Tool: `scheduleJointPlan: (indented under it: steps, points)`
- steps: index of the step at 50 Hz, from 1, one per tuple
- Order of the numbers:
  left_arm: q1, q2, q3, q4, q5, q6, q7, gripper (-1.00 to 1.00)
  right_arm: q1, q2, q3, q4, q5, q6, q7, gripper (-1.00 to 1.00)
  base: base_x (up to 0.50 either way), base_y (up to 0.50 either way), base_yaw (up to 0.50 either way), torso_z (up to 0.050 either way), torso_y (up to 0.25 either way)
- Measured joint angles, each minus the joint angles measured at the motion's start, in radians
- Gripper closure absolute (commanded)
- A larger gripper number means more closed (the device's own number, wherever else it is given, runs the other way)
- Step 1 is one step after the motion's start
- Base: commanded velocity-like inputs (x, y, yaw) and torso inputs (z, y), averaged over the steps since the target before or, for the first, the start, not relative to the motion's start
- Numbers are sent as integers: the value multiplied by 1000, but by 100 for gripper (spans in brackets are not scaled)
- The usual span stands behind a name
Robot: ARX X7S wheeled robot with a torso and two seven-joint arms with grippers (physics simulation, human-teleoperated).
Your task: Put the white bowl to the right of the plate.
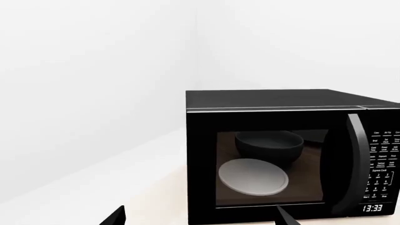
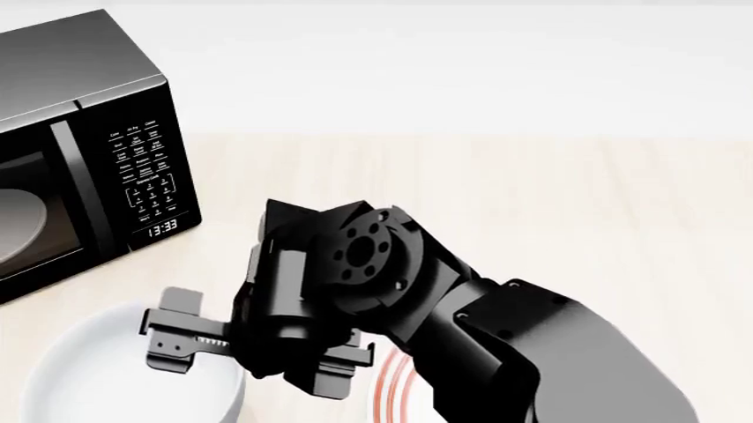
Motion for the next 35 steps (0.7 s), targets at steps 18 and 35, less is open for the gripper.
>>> scheduleJointPlan:
  steps: [18,35]
  points:
    - [13,-2,-2,11,-6,9,-4,-100,-46,0,-1,-3,-32,-31,-24,-100,0,0,0,0,0]
    - [25,-5,-4,21,-13,17,-5,-100,-72,0,1,-22,-63,-51,-48,-100,0,0,0,0,0]
